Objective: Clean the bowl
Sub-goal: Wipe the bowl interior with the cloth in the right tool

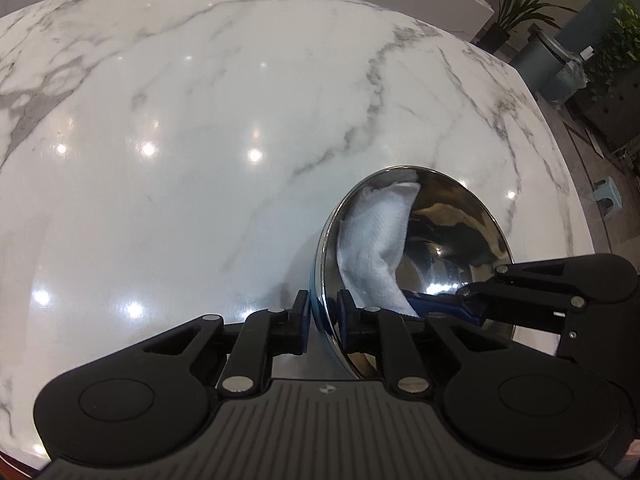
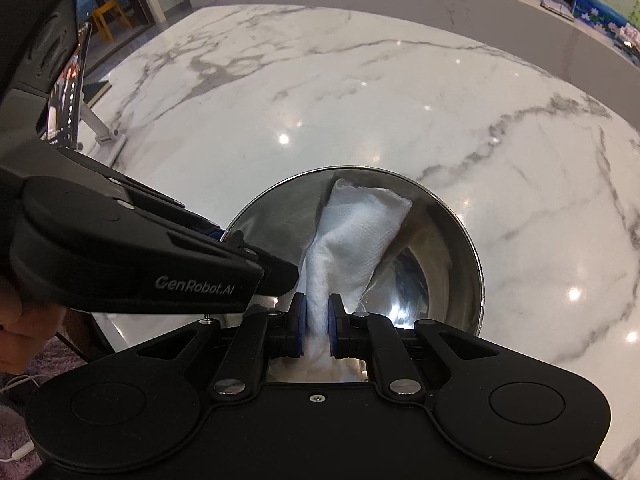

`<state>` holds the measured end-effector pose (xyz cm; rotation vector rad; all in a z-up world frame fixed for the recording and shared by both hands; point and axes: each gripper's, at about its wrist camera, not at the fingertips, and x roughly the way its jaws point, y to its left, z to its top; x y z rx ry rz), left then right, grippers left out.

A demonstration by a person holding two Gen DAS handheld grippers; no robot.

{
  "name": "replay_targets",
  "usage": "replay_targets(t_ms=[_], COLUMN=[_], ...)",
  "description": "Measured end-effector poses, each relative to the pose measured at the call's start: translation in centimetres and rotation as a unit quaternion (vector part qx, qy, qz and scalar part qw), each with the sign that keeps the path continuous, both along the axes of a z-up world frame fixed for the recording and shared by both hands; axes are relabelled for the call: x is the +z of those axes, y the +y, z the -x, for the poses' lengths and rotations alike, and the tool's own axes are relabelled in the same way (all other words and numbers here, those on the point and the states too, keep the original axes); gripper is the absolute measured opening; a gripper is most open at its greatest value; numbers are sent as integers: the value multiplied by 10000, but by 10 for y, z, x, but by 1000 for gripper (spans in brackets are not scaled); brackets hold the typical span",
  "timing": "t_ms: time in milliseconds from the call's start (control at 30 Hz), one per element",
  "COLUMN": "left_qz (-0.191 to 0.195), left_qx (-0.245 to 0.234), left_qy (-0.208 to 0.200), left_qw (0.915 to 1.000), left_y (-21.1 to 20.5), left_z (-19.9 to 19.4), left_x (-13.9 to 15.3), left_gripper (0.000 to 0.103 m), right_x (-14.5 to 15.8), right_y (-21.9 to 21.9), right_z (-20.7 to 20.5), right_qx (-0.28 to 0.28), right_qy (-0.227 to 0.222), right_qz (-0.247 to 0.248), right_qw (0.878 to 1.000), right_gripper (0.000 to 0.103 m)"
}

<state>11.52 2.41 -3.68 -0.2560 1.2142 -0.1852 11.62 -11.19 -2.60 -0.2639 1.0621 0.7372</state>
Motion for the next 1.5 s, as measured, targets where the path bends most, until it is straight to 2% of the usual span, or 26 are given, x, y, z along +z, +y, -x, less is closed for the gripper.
replay_targets(t_ms=[100, 233, 333, 500, 600, 733, 800, 867, 933, 1000, 1233, 1367, 1433, 1500], left_qz=[-60, -593, -947, -1174, -1288, -1404, -1492, -1566, -1537, -1517, -1231, -993, -840, -692], left_qx=[-34, -273, -425, -545, -604, -684, -725, -737, -727, -723, -533, -450, -374, -296], left_qy=[-40, -370, -590, -717, -764, -819, -881, -930, -921, -920, -819, -648, -527, -385], left_qw=[10000, 9972, 9928, 9890, 9869, 9843, 9822, 9805, 9811, 9815, 9876, 9919, 9944, 9964], left_y=[-3, -18, -30, -41, -46, -50, -53, -55, -54, -54, -47, -44, -41, -38], left_z=[0, 5, 6, 9, 10, 11, 12, 12, 12, 12, 12, 12, 14, 17], left_x=[2, 14, 24, 29, 30, 30, 31, 31, 31, 31, 31, 26, 21, 18], left_gripper=[12, 11, 9, 9, 9, 9, 9, 9, 9, 9, 11, 19, 20, 26], right_x=[1, 10, 19, 13, 7, 8, 8, 6, 5, 4, 5, 6, 6, 5], right_y=[-5, -10, -15, -17, -16, -12, -9, -4, -1, 0, -15, -18, -22, -23], right_z=[3, 8, 9, 7, 9, 15, 19, 26, 32, 34, 23, 23, 23, 23], right_qx=[-94, -64, -8, -40, 7, 138, 193, 280, 380, 378, -46, -151, -218, -271], right_qy=[-55, -141, 40, 289, 282, 61, -174, -613, -909, -946, -540, -484, -448, -417], right_qz=[-73, -99, -301, -338, -273, 36, 357, 846, 1131, 1170, 693, 621, 562, 514], right_qw=[9999, 9998, 9995, 9990, 9992, 9999, 9990, 9941, 9887, 9879, 9961, 9968, 9972, 9974], right_gripper=[9, 9, 9, 9, 9, 9, 9, 8, 8, 9, 9, 9, 9, 9])
